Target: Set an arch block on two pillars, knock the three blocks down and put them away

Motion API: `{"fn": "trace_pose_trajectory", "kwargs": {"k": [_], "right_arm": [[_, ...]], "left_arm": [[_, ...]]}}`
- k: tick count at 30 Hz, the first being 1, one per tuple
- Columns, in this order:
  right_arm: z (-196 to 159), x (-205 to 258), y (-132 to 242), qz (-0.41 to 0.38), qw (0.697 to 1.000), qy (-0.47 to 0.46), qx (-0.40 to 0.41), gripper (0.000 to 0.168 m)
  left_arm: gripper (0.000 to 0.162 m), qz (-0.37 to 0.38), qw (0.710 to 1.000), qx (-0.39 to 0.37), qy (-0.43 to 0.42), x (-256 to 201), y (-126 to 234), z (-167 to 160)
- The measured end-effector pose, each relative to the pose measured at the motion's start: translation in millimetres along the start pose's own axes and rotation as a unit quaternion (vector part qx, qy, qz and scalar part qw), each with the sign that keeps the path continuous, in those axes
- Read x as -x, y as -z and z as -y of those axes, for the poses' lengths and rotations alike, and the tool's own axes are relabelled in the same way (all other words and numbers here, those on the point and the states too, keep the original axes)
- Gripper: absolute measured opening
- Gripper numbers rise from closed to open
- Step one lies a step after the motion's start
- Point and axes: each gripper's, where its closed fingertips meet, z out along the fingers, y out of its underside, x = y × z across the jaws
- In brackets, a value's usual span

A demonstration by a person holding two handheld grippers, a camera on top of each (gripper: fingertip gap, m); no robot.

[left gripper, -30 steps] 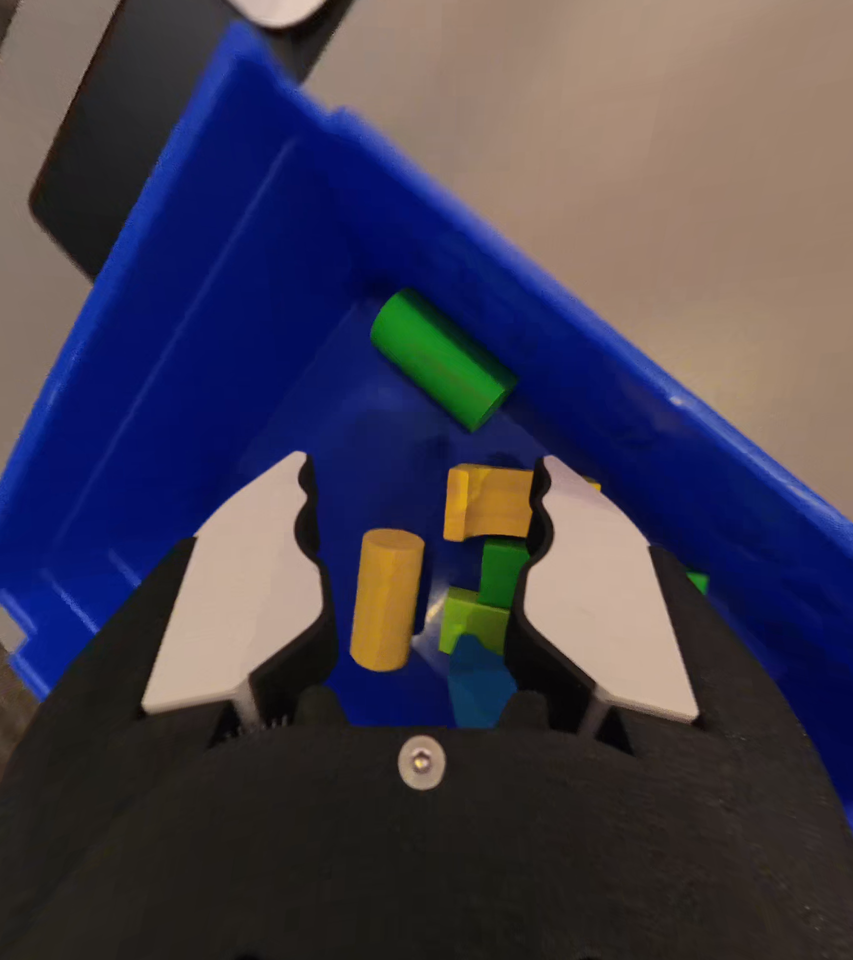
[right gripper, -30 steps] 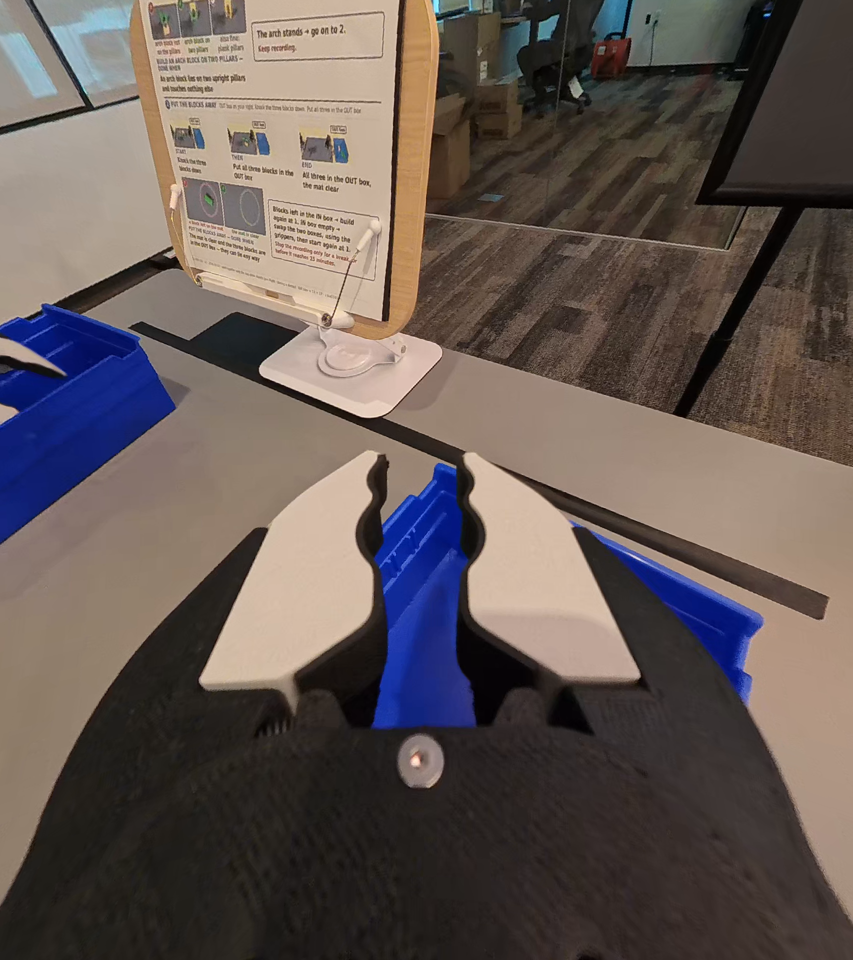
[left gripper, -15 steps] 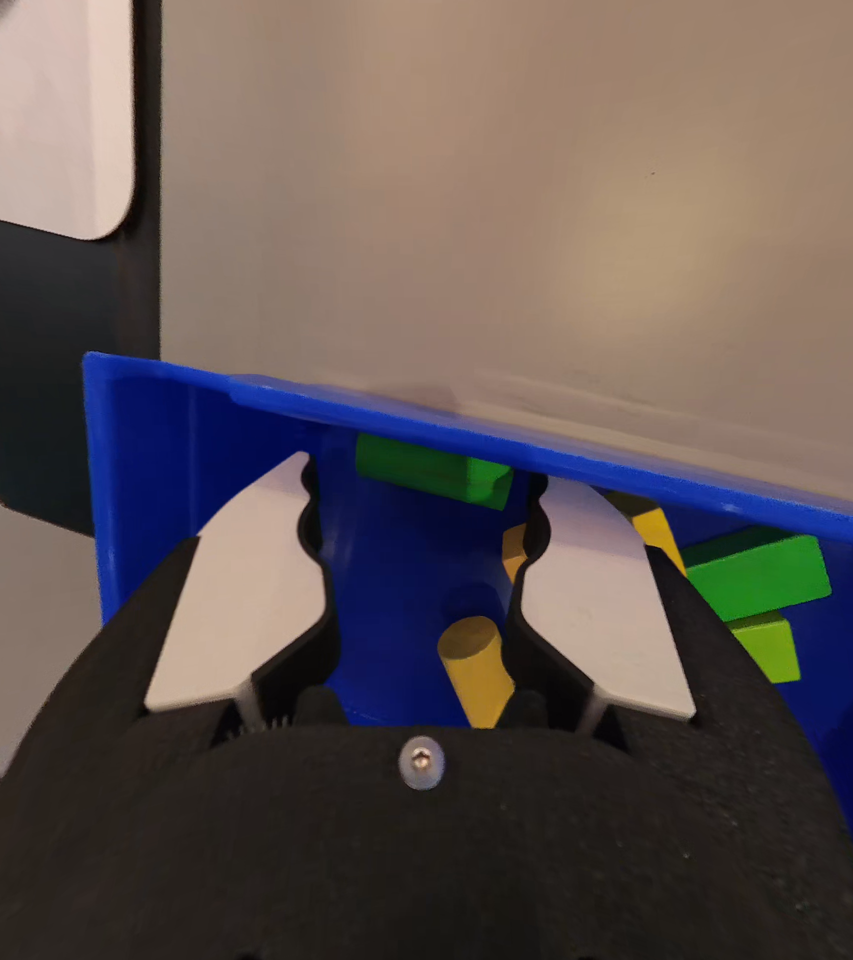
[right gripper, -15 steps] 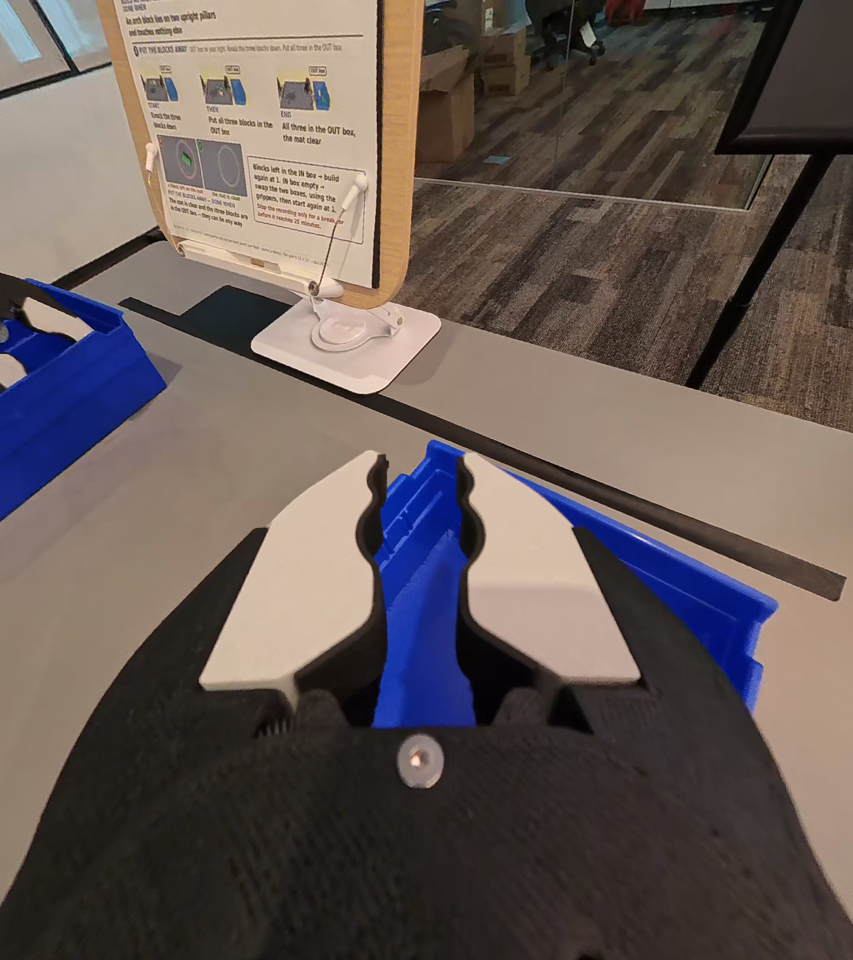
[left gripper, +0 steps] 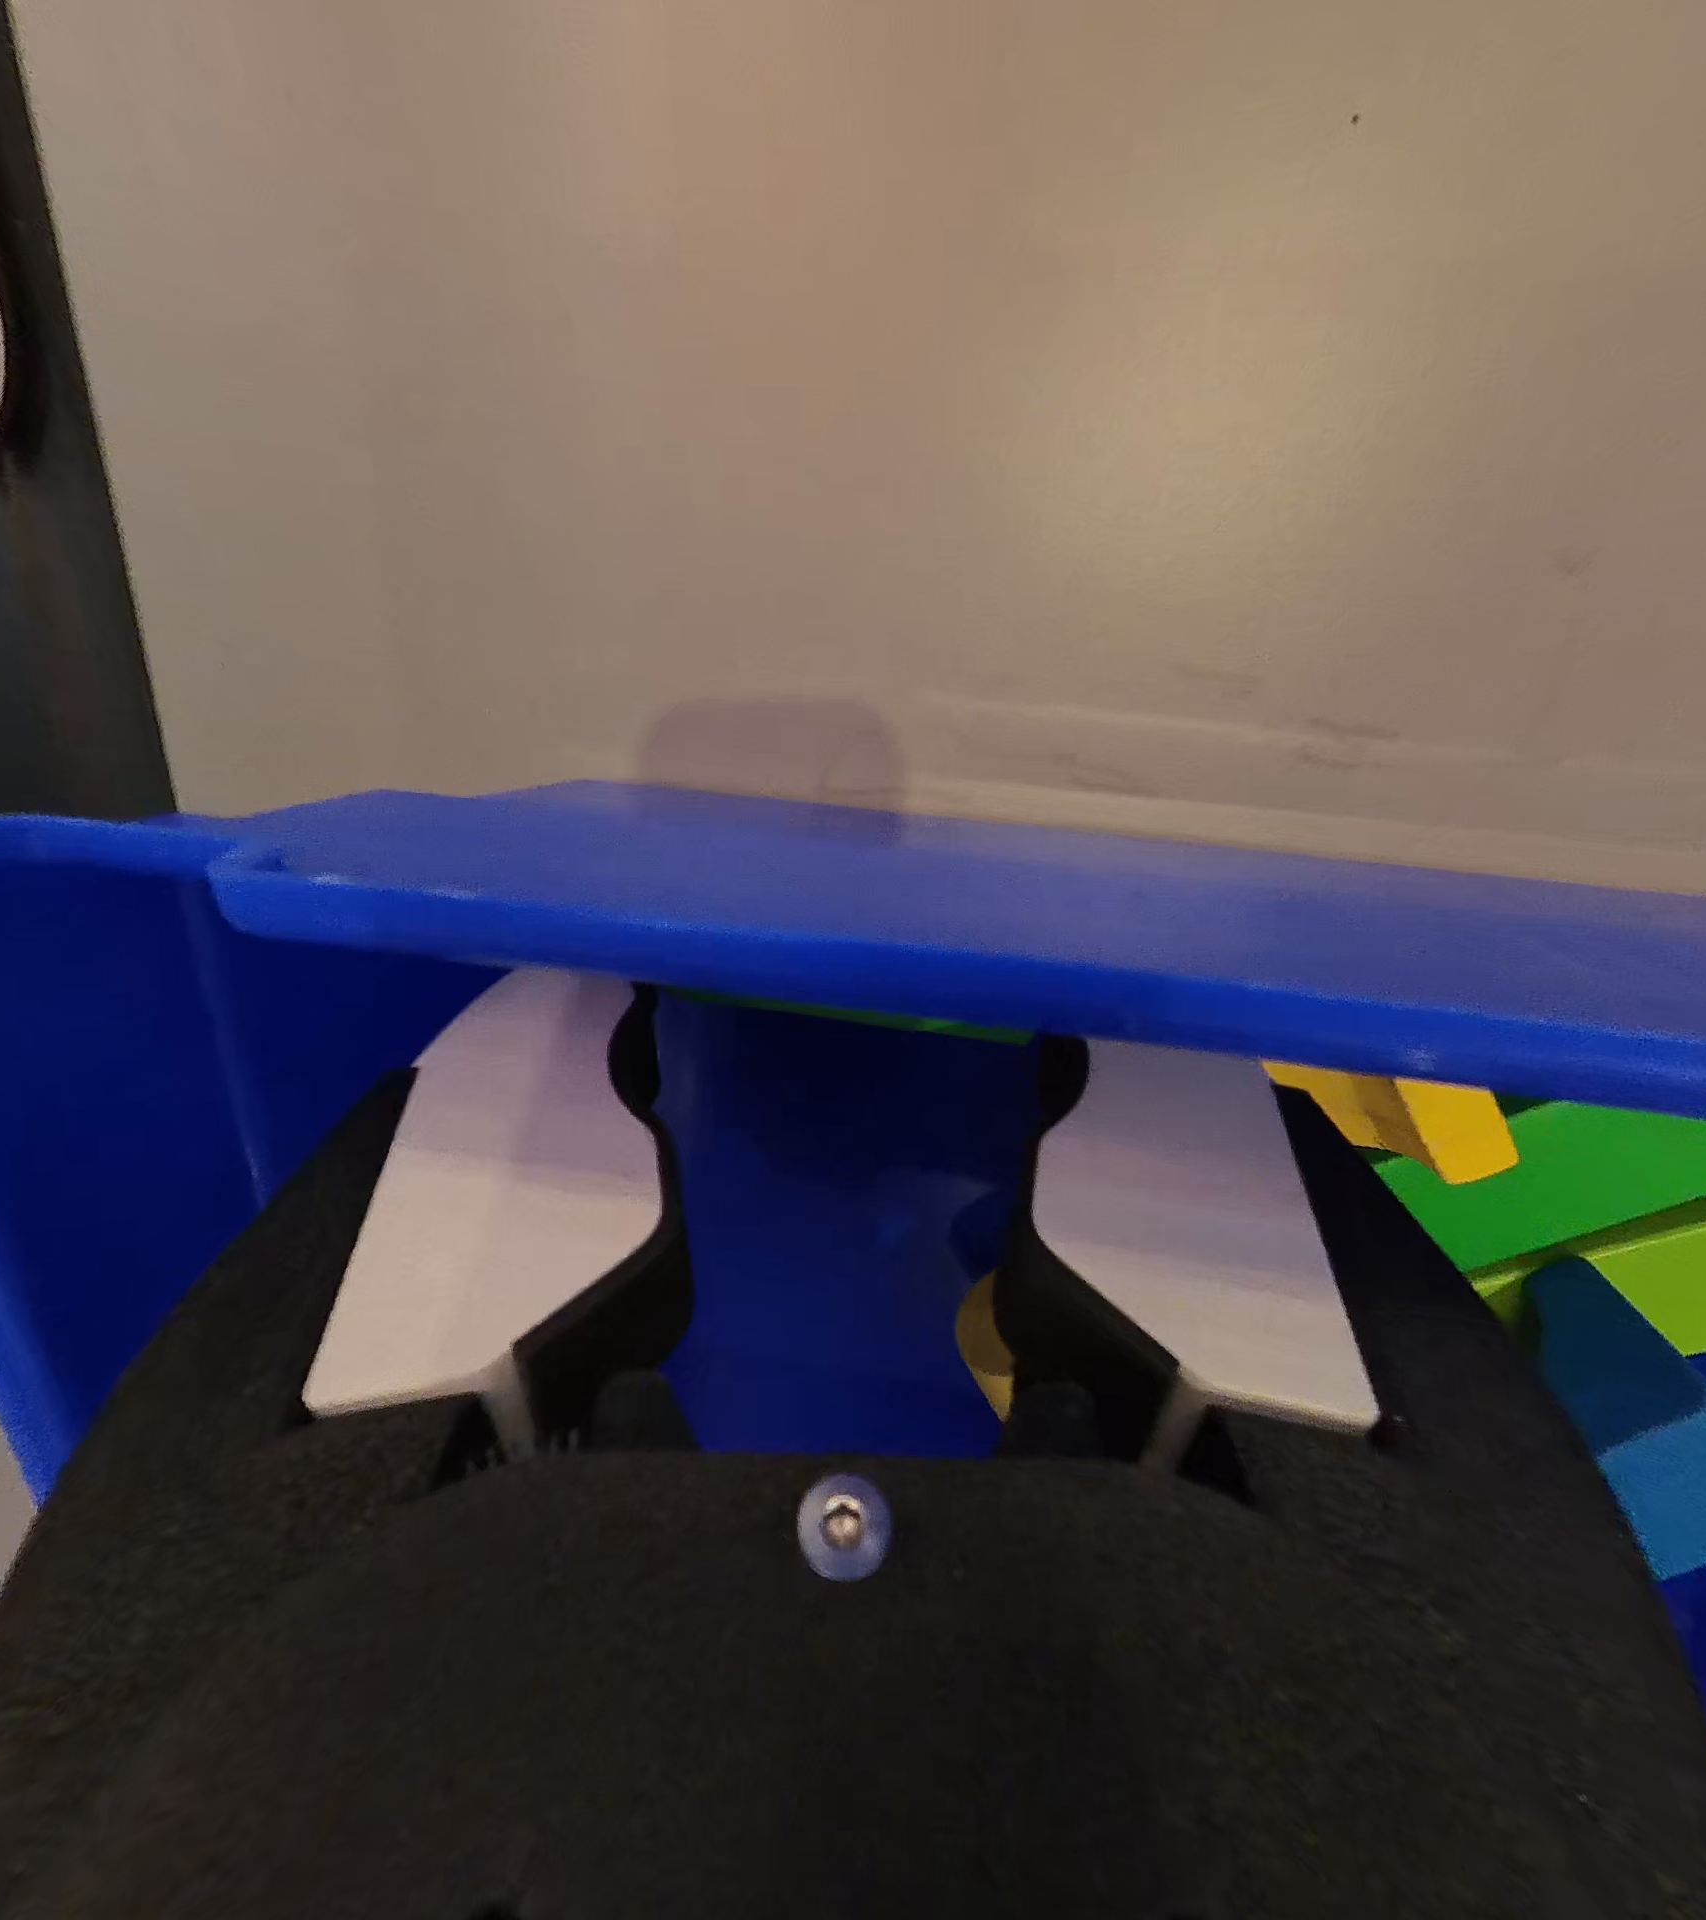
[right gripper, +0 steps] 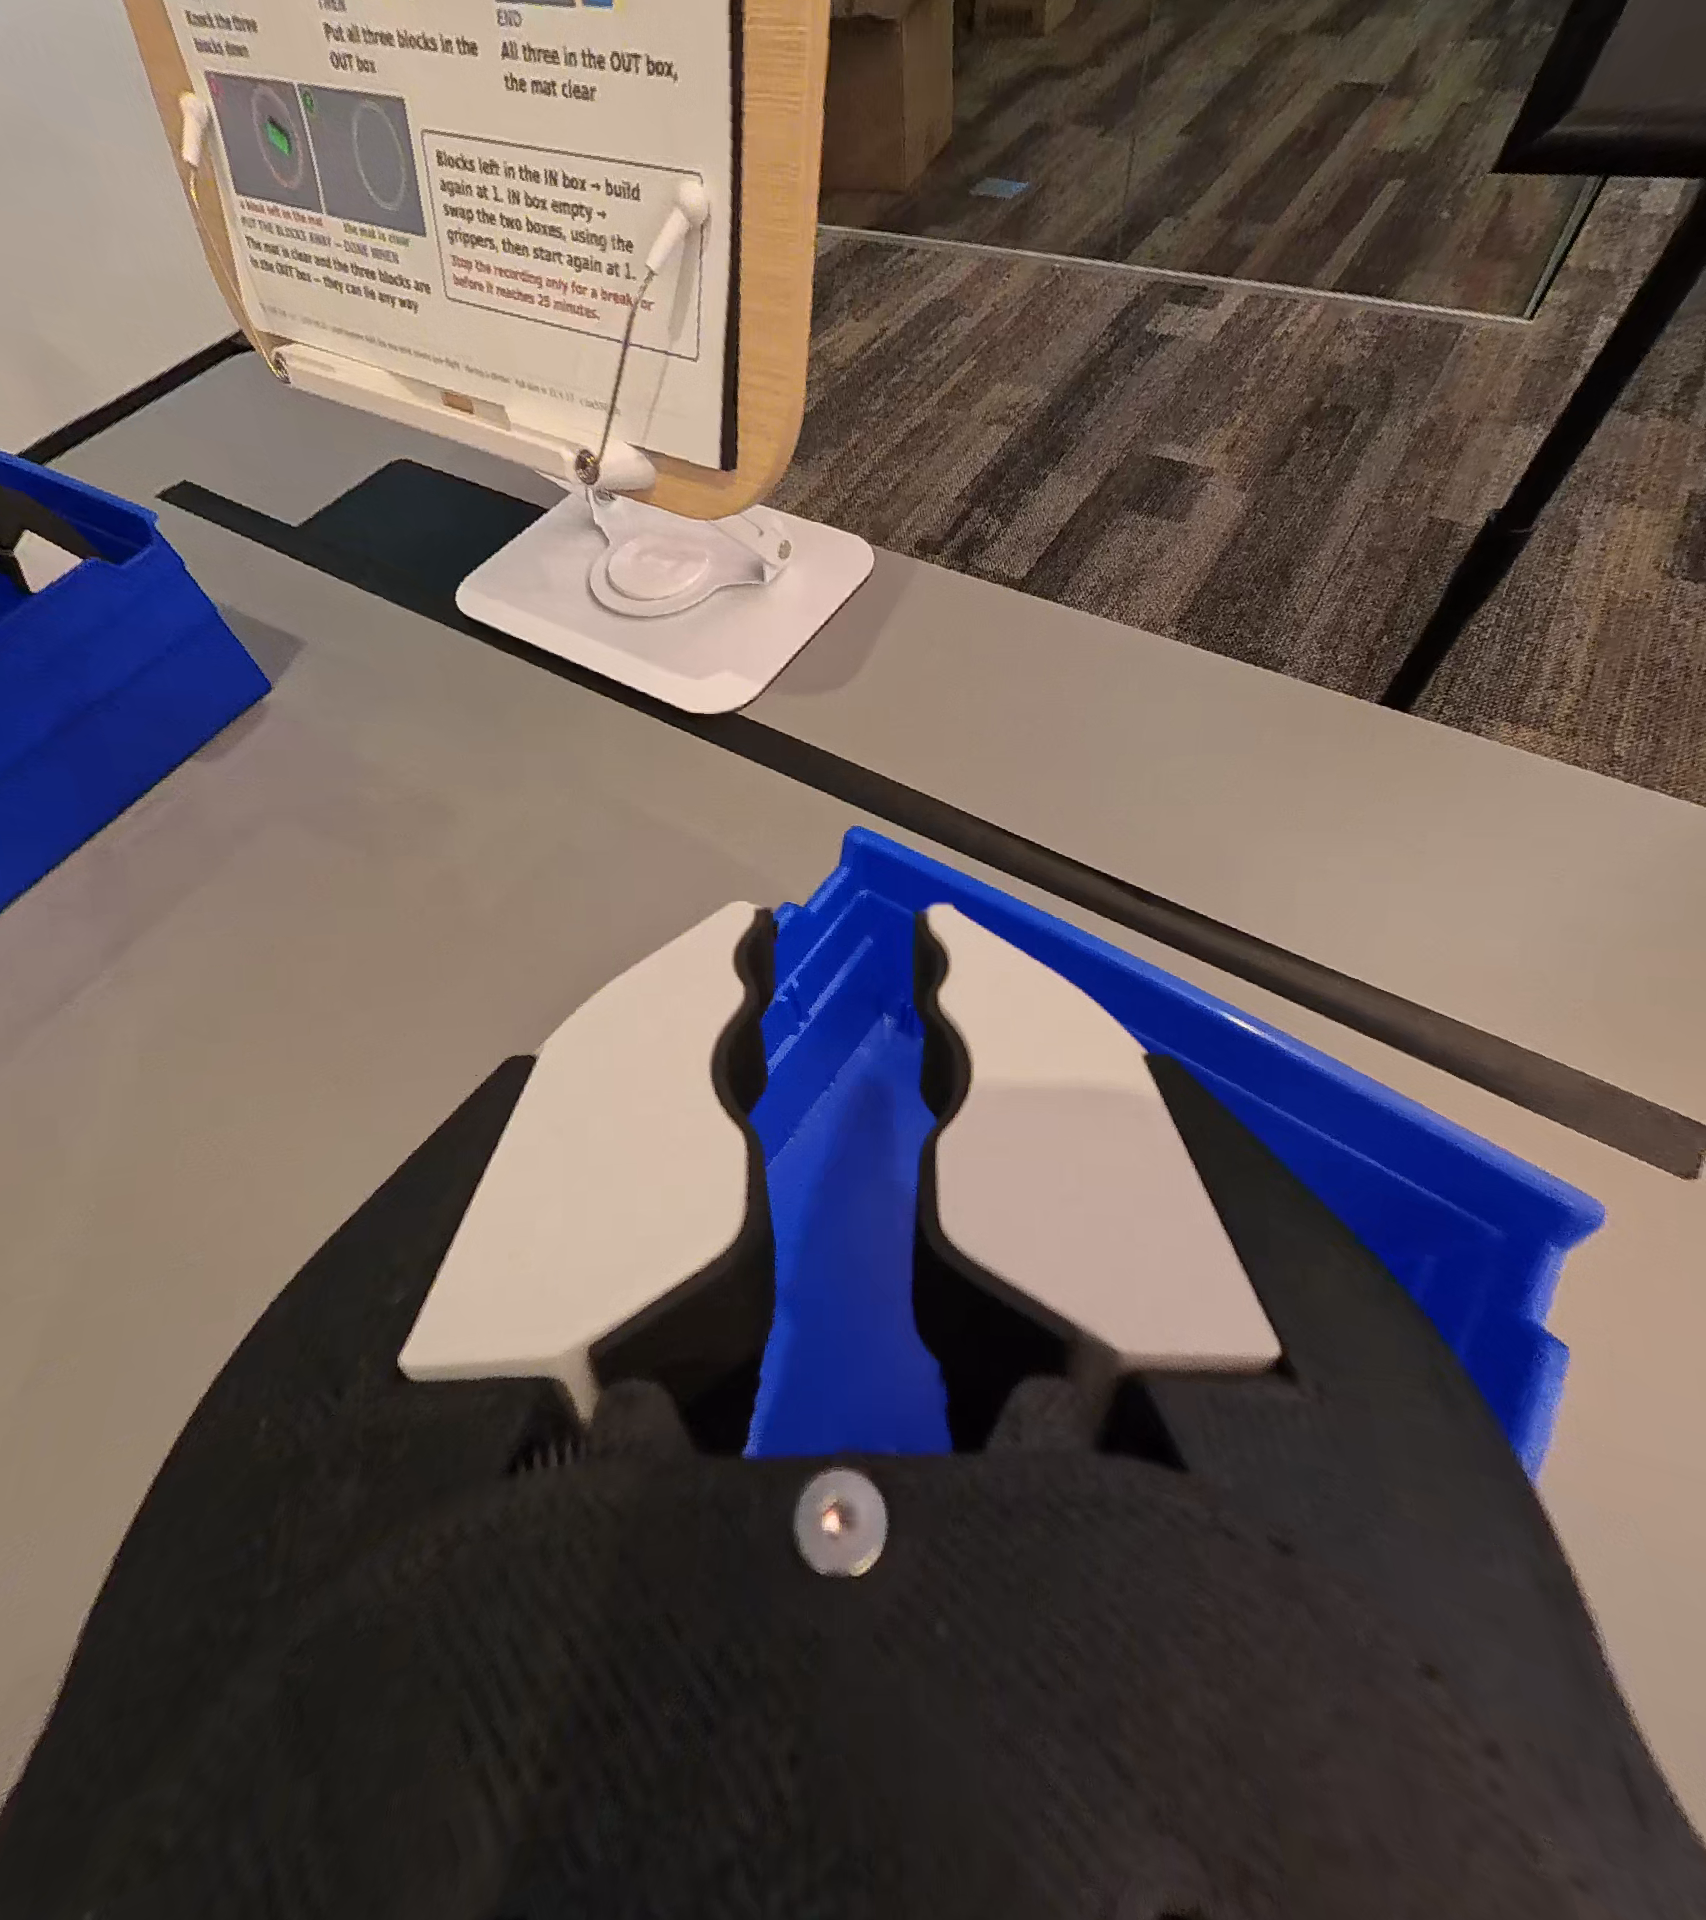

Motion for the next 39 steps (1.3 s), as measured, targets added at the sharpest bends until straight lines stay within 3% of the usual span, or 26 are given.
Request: {"fn": "trace_pose_trajectory", "kwargs": {"k": [7,11,14,16,19,22,25,27,30,32,33,36,39], "right_arm": [[2.2,10.1,-3.5,0.012,1.0,0.005,0.001,0.026],[22.0,43.4,-5.4,0.035,0.999,0.005,-0.025,0.026],[45.4,119.2,-14.4,0.155,0.985,-0.029,-0.067,0.026],[53.5,186.3,-18.5,0.285,0.953,-0.065,-0.081,0.027],[47.0,266.1,-19.7,0.459,0.875,-0.146,-0.041,0.037],[29.1,307.6,-24.0,0.546,0.815,-0.194,0.017,0.039],[23.9,332.1,-11.2,0.619,0.758,-0.202,0.034,0.035],[18.1,342.4,-8.2,0.636,0.747,-0.19,0.046,0.034],[14.5,342.5,-15.1,0.618,0.769,-0.161,0.031,0.035],[10.2,328.9,-31.1,0.565,0.813,-0.141,0.0,0.034],[3.5,317.8,-45.3,0.516,0.848,-0.122,-0.012,0.034],[-34.1,275.2,-98.5,0.327,0.944,0.004,-0.04,0.034],[-77.9,267.6,-135.4,0.275,0.957,0.084,0.024,0.034]], "left_arm": [[0.072,0.041,0.999,0.002,0.032,4.5,25.8,-13.1],[0.071,0.094,0.99,-0.092,0.054,0.9,83.7,11.9],[0.071,0.144,0.966,-0.209,0.048,-14.1,139.9,58.5],[0.071,0.158,0.944,-0.287,0.022,-39.7,172.0,99.5],[0.071,0.199,0.917,-0.343,-0.053,-83.6,197.9,153.3],[0.071,0.204,0.898,-0.372,-0.116,-125.4,205.2,194.9],[0.071,0.197,0.896,-0.372,-0.139,-143.8,201.4,214.9],[0.071,0.176,0.899,-0.377,-0.138,-150.8,197.7,220.8],[0.071,0.173,0.902,-0.372,-0.135,-149.0,192.6,217.7],[0.07,0.178,0.916,-0.347,-0.096,-134.9,185.3,203.6],[0.079,0.167,0.926,-0.332,-0.065,-127.1,181.1,191.1],[0.077,0.158,0.951,-0.261,0.051,-91.9,166.4,128.2],[0.065,0.18,0.963,-0.14,0.143,-56.3,141.9,47.7]]}}
